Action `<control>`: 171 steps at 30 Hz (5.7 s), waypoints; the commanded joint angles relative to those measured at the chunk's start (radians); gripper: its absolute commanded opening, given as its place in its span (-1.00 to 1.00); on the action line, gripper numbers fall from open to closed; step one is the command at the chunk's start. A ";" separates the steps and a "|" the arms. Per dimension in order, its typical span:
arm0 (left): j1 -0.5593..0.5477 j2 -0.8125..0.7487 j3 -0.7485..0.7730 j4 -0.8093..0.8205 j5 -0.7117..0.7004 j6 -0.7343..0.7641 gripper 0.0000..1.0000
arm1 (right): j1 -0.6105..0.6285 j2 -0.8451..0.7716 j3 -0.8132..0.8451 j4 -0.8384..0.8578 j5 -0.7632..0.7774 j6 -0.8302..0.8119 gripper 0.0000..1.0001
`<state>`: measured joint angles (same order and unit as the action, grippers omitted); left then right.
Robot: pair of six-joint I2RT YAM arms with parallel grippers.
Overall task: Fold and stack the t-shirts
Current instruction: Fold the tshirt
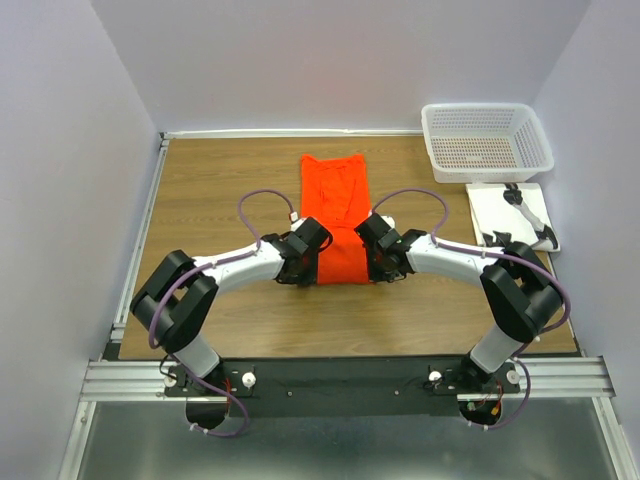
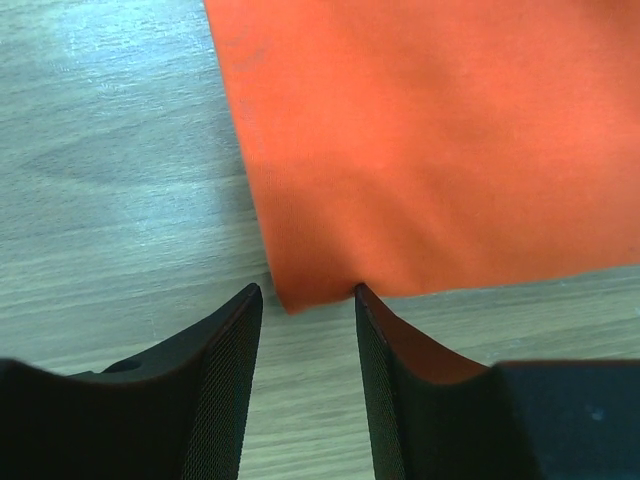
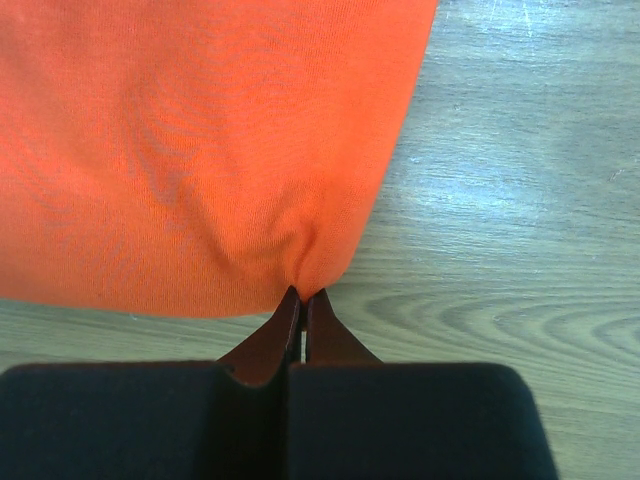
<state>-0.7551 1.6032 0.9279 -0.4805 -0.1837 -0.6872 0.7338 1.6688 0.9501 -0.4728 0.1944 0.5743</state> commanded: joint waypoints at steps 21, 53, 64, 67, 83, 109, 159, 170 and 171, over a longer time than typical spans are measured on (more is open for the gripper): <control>-0.009 0.097 -0.014 -0.064 -0.017 0.015 -1.00 | 0.016 0.074 -0.089 -0.072 -0.070 -0.014 -0.99; 0.123 -0.302 0.238 -0.420 0.250 0.178 -1.00 | 0.001 -0.032 0.601 -0.790 -0.251 -0.131 -0.99; 0.235 -0.154 0.338 -0.261 0.329 0.250 -1.00 | -0.155 0.035 0.630 -0.685 -0.366 -0.192 -0.99; 0.257 -0.091 0.364 -0.213 0.349 0.262 -1.00 | -0.214 0.074 0.625 -0.642 -0.434 -0.218 -0.99; 0.359 0.282 0.450 0.091 0.357 0.275 -1.00 | -0.390 0.376 0.708 -0.389 -0.544 -0.243 -0.99; 0.385 0.288 0.373 0.266 0.291 0.262 -1.00 | -0.401 0.382 0.650 -0.191 -0.487 -0.231 -0.99; 0.407 0.003 -0.113 0.572 0.415 0.143 0.74 | -0.416 0.118 0.049 0.321 -0.762 -0.107 0.25; 0.390 0.046 -0.141 0.606 0.489 0.123 0.07 | -0.416 0.149 -0.031 0.425 -0.863 -0.073 -0.02; 0.385 0.041 -0.155 0.609 0.490 0.120 -0.04 | -0.415 0.151 -0.040 0.436 -0.872 -0.068 -0.10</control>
<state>-0.3553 1.6432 0.8120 0.1001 0.2626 -0.5549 0.3206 1.8038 0.9485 -0.0982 -0.6113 0.4881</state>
